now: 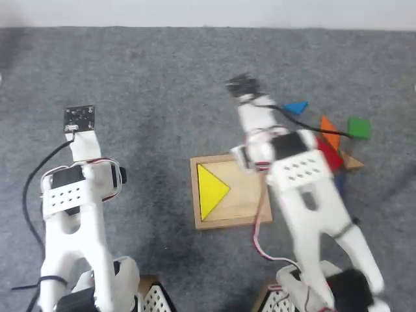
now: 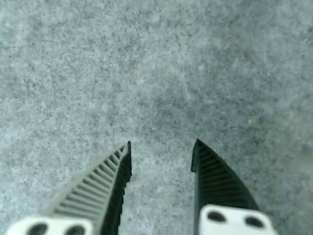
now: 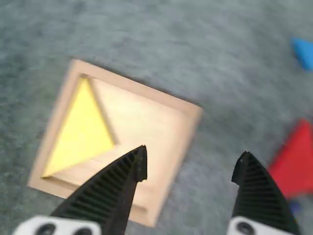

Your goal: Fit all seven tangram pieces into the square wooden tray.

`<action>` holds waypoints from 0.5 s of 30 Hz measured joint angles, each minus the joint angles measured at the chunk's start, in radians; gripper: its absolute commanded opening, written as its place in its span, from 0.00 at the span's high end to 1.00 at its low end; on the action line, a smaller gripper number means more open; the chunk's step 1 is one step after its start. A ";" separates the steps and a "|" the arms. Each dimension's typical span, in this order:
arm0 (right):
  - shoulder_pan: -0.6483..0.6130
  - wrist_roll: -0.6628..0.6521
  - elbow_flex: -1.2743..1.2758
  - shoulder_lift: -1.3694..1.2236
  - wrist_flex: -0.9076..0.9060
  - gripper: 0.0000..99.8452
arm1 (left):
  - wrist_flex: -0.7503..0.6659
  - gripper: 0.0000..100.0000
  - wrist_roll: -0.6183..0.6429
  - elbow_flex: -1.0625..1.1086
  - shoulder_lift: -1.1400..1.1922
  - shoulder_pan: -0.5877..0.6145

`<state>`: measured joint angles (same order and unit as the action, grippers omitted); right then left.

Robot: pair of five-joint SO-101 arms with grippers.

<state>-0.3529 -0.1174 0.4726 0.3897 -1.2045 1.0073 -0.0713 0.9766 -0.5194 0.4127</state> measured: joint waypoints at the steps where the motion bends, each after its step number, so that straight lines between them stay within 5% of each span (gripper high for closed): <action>1: 0.051 -0.025 0.009 0.020 -0.005 0.70 | -0.002 0.80 0.000 0.006 0.000 0.000; 7: 0.334 -0.170 -0.002 0.003 -0.017 0.70 | -0.051 0.80 0.000 0.032 0.000 0.000; 15: 0.493 -0.318 -0.189 -0.265 -0.043 0.70 | -0.054 0.80 0.000 0.038 0.000 0.000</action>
<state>0.1396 -0.4350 0.2839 0.1243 -1.2474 0.9536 -0.0713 1.0150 -0.5194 0.4127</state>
